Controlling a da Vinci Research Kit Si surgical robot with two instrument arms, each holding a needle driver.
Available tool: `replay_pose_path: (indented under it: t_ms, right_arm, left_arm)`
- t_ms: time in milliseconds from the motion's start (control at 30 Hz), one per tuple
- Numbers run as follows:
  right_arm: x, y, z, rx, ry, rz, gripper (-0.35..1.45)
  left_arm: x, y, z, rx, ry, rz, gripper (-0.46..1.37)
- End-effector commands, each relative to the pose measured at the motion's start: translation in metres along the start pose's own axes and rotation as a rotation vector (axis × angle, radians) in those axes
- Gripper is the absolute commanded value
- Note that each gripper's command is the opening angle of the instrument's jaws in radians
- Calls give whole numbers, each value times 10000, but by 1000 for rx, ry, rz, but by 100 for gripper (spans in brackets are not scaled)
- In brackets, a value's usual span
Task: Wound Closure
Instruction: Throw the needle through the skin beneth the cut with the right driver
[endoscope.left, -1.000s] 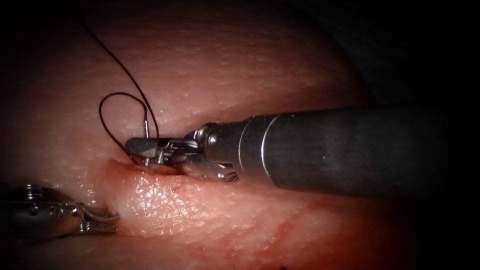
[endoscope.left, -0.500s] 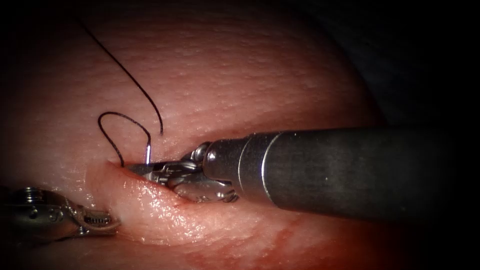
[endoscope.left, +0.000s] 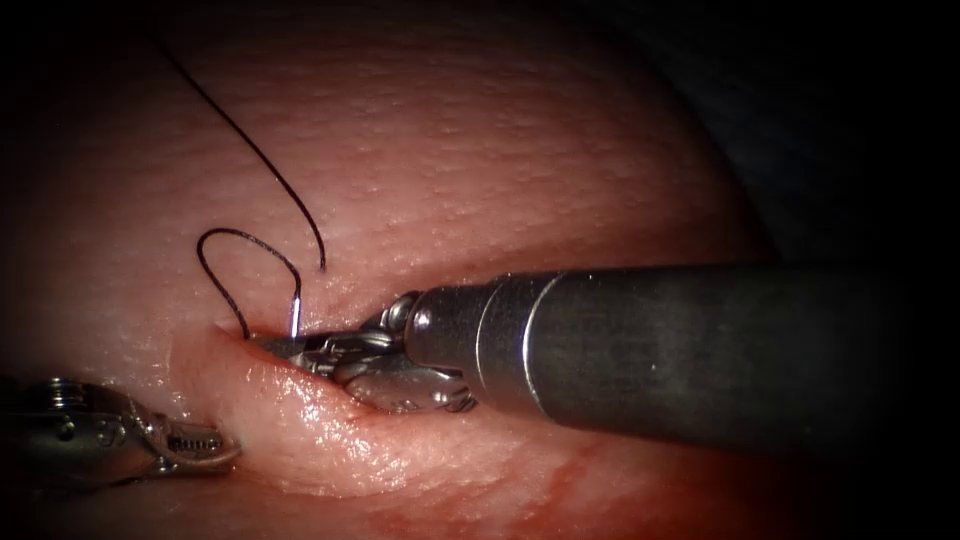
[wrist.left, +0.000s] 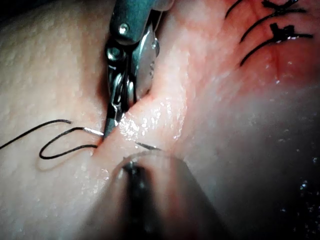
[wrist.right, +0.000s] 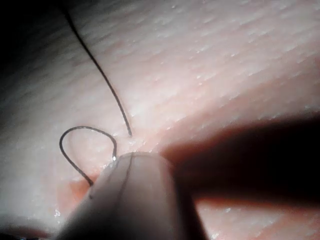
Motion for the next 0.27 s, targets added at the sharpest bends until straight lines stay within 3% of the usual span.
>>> replay_pose_path:
  t_ms: [33,267]
  right_arm:
    - [2,1,1,-2,4,1,-35]
    - [4,-4,0,10,17,4,-35]
  left_arm:
    - [0,0,0,0,0,0,5]
    - [1,0,0,0,0,5,6]
